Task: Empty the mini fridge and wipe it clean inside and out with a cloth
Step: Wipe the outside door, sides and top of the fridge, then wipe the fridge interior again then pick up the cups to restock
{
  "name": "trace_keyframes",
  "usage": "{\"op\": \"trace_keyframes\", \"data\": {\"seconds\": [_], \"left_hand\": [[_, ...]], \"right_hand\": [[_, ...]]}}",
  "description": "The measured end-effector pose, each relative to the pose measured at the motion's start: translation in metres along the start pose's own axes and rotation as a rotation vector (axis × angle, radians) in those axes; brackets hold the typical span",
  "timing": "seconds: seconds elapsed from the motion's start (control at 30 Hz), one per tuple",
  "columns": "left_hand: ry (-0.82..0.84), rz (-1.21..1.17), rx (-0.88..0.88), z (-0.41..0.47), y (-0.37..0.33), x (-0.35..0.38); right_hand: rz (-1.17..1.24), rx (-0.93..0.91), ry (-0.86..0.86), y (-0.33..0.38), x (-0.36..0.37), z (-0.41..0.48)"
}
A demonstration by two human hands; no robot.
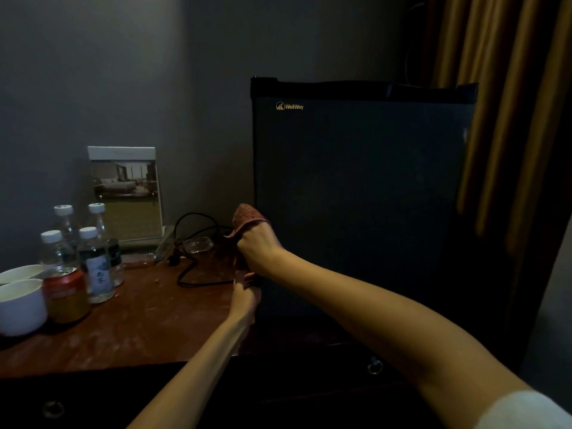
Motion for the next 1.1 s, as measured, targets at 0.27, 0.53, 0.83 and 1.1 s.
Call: {"op": "trace_keyframes", "data": {"seconds": [0.27, 0.53, 0.83, 1.1], "left_hand": [[-0.009, 0.094, 0.01, 0.002, -0.014, -0.007], [-0.006, 0.003, 0.005, -0.002, -0.008, -0.022], [0.163, -0.121, -0.286, -0.06, -0.014, -0.055], [0.272, -0.053, -0.285, -0.077, -0.006, -0.069]], "right_hand": [[0.024, -0.027, 0.031, -0.004, -0.008, 0.002], [-0.013, -0.034, 0.018, 0.01, -0.026, -0.002], [0.178, 0.093, 0.316, 0.05, -0.053, -0.007], [0.762, 0.505, 0.322, 0.051, -0.061, -0.05]]}}
Point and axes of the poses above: each hand's wrist, its own z-axis towards the middle knuckle, its own x-axis out of the palm, y = z × x, the point moved 1 cm from there along z, towards the middle knuckle, and after that the axes turned 8 degrees about -y, right-handed, at the moved point
